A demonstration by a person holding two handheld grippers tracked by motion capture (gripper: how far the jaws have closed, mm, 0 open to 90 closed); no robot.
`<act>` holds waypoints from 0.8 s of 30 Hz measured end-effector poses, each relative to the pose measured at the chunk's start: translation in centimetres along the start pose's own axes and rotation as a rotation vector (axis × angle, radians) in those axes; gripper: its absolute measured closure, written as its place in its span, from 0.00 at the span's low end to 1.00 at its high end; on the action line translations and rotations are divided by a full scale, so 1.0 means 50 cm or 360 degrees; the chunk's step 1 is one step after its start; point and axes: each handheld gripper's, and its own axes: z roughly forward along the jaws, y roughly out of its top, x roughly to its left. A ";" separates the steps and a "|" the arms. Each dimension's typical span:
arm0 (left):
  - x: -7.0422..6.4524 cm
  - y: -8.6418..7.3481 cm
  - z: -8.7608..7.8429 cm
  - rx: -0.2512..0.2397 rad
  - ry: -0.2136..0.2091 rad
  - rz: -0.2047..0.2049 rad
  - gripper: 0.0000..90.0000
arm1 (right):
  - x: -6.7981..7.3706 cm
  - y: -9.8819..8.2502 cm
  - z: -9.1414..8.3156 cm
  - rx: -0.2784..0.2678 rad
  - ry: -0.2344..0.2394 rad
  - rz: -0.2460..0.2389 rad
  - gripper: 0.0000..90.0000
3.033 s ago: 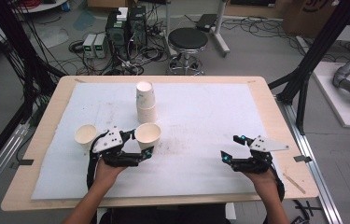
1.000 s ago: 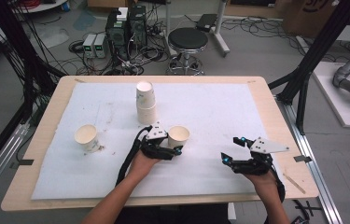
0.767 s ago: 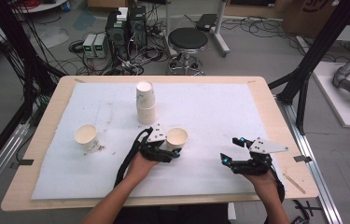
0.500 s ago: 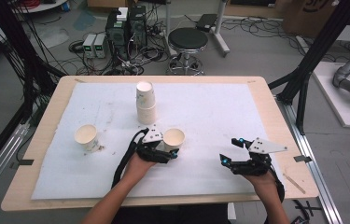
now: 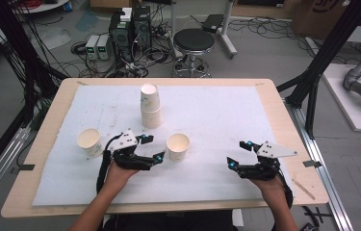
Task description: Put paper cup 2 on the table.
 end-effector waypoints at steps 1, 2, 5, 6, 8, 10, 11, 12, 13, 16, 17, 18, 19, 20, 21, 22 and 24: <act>0.002 -0.001 -0.011 -0.0021 0.0017 0.0004 0.24 | -0.001 0.000 -0.001 -0.0005 -0.0004 -0.0006 0.23; 0.004 -0.002 -0.021 -0.0035 0.0031 0.0006 0.24 | 0.000 0.000 -0.001 -0.0005 -0.0008 -0.0003 0.23; 0.009 -0.006 -0.043 -0.0064 0.0072 0.0003 0.22 | 0.001 0.000 -0.003 -0.0010 -0.0018 -0.0004 0.23; 0.011 -0.009 -0.050 -0.0081 0.0083 -0.0008 0.21 | 0.002 0.000 -0.003 -0.0007 -0.0021 -0.0001 0.23; 0.012 -0.013 -0.060 -0.0092 0.0102 -0.0003 0.20 | 0.003 0.000 -0.004 -0.0004 -0.0037 -0.0005 0.23; 0.013 -0.018 -0.070 -0.0097 0.0120 -0.0013 0.17 | 0.003 0.000 -0.005 -0.0012 -0.0048 -0.0012 0.23; 0.013 -0.019 -0.074 -0.0101 0.0122 -0.0012 0.17 | 0.003 0.000 -0.006 -0.0016 -0.0057 -0.0012 0.23; 0.013 -0.021 -0.079 -0.0109 0.0124 -0.0012 0.17 | 0.005 0.000 -0.007 -0.0013 -0.0062 -0.0005 0.23; 0.012 -0.022 -0.081 -0.0120 0.0127 -0.0012 0.17 | 0.005 0.000 -0.008 -0.0018 -0.0076 -0.0010 0.23; 0.006 -0.025 -0.096 -0.0141 0.0131 -0.0002 0.17 | 0.009 -0.001 -0.011 -0.0017 -0.0096 -0.0007 0.23; 0.005 -0.025 -0.099 -0.0143 0.0137 0.0007 0.17 | 0.012 -0.002 -0.013 -0.0020 -0.0101 -0.0003 0.23; 0.002 -0.025 -0.104 -0.0155 0.0139 0.0013 0.17 | 0.015 -0.002 -0.015 -0.0021 -0.0104 -0.0003 0.23; 0.002 -0.026 -0.108 -0.0164 0.0140 0.0013 0.17 | 0.019 -0.002 -0.017 -0.0023 -0.0108 -0.0008 0.23; 0.001 -0.027 -0.112 -0.0170 0.0142 0.0007 0.17 | 0.022 -0.002 -0.019 -0.0024 -0.0114 -0.0008 0.23; 0.002 -0.028 -0.116 -0.0178 0.0150 0.0010 0.18 | 0.025 -0.002 -0.021 -0.0032 -0.0119 -0.0015 0.23; 0.003 -0.028 -0.118 -0.0186 0.0155 0.0010 0.18 | 0.030 -0.002 -0.023 -0.0038 -0.0120 -0.0016 0.23; 0.006 -0.028 -0.122 -0.0199 0.0164 0.0000 0.18 | 0.034 -0.002 -0.024 -0.0033 -0.0121 -0.0028 0.23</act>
